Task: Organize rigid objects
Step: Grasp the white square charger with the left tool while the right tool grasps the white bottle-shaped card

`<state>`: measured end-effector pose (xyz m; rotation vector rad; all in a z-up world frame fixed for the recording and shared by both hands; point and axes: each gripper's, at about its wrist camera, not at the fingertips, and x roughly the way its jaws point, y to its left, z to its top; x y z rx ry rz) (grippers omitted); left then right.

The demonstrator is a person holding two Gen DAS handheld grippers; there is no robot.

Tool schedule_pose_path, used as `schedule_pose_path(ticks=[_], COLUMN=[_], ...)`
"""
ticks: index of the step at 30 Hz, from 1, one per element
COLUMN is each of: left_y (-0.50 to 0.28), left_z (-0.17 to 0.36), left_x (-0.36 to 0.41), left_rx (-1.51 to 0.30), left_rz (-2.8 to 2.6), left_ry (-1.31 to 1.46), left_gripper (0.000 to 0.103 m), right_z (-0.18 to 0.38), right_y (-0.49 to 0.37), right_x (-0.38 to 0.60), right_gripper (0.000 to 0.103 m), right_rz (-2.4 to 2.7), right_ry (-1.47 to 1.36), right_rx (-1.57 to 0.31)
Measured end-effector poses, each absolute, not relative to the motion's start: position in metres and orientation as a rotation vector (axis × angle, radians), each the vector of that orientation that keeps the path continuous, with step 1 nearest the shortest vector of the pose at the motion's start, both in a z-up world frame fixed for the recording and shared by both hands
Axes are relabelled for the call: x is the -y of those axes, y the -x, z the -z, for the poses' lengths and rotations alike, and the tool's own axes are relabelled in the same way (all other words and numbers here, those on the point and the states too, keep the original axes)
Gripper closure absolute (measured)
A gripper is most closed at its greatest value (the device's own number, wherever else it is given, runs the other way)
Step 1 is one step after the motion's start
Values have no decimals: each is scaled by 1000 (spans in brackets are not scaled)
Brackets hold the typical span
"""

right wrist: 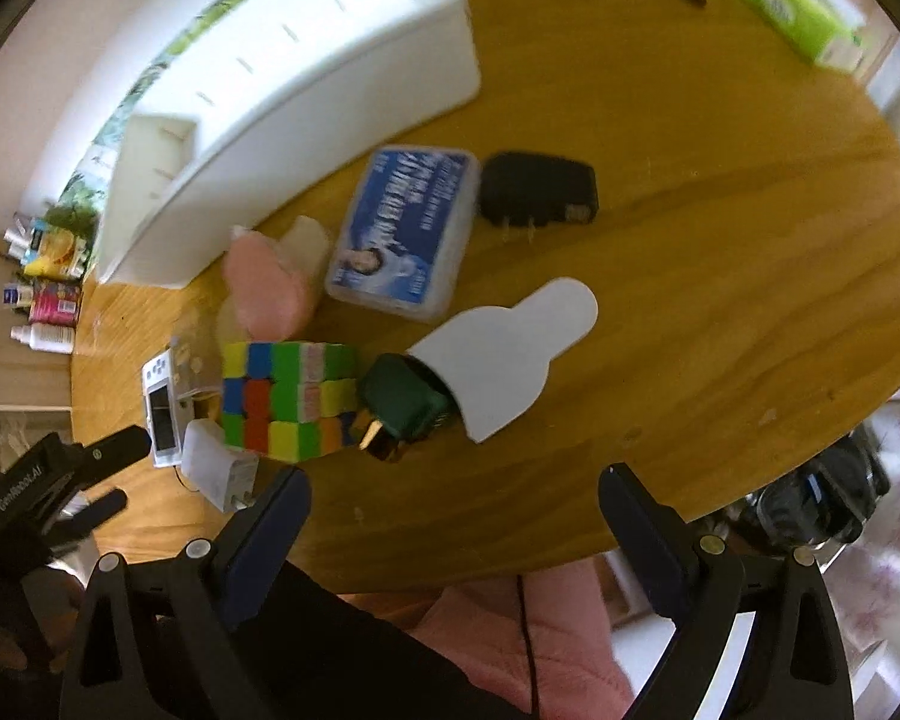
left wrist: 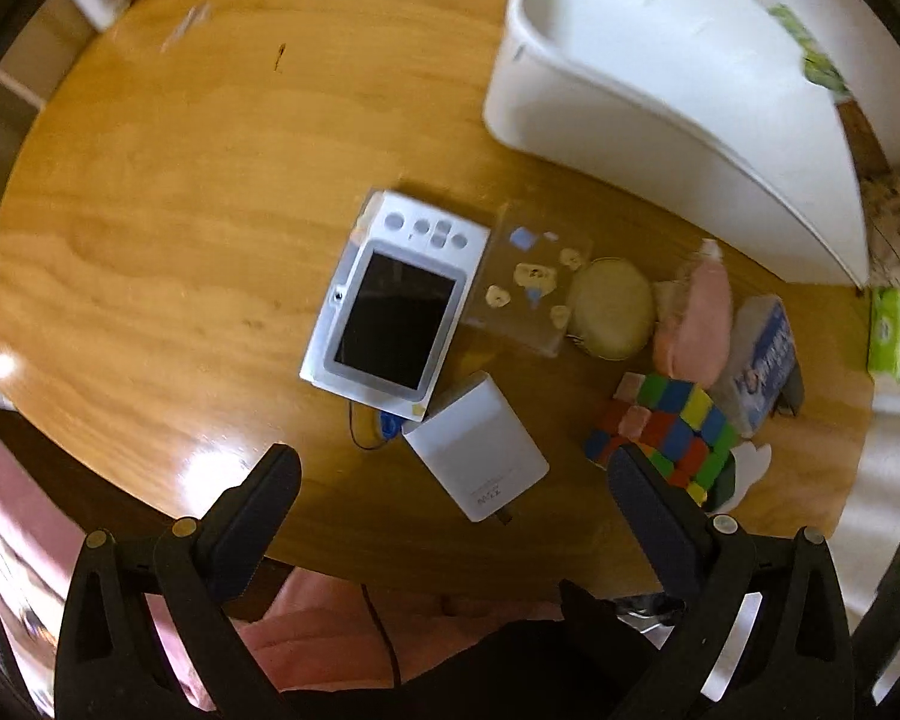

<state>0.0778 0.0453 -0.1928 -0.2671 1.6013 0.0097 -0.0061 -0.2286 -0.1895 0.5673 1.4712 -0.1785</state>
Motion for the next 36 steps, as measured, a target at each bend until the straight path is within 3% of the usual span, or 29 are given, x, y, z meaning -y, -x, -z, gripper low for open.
schedule_pose_path(ticks=[13,20,24,29,36], left_y=[-77,-83,-82,-78,-80], left_z=[238,273,290,302,285], left_x=[-59,-64,-69,-63,-62], left_rx=[-1700,-1733,-1756,-1753,-1743], left_rz=[-167,-211,-217,-235,-219], left_ry=[453,536,574,586,593], left_gripper=[7,16,23,25,45], right_z=[234,248,258,260,261], right_y=[-18,-33,-37,-44,-59], right_x=[281,288,293,296,291], right_gripper=[6,6,12,12,12], right_rz=[248,305,331,337,368], right_ry=[-818,-836,-871,-877,-838], right_rx=[-1586,-1642,-1680,-1692,-1714])
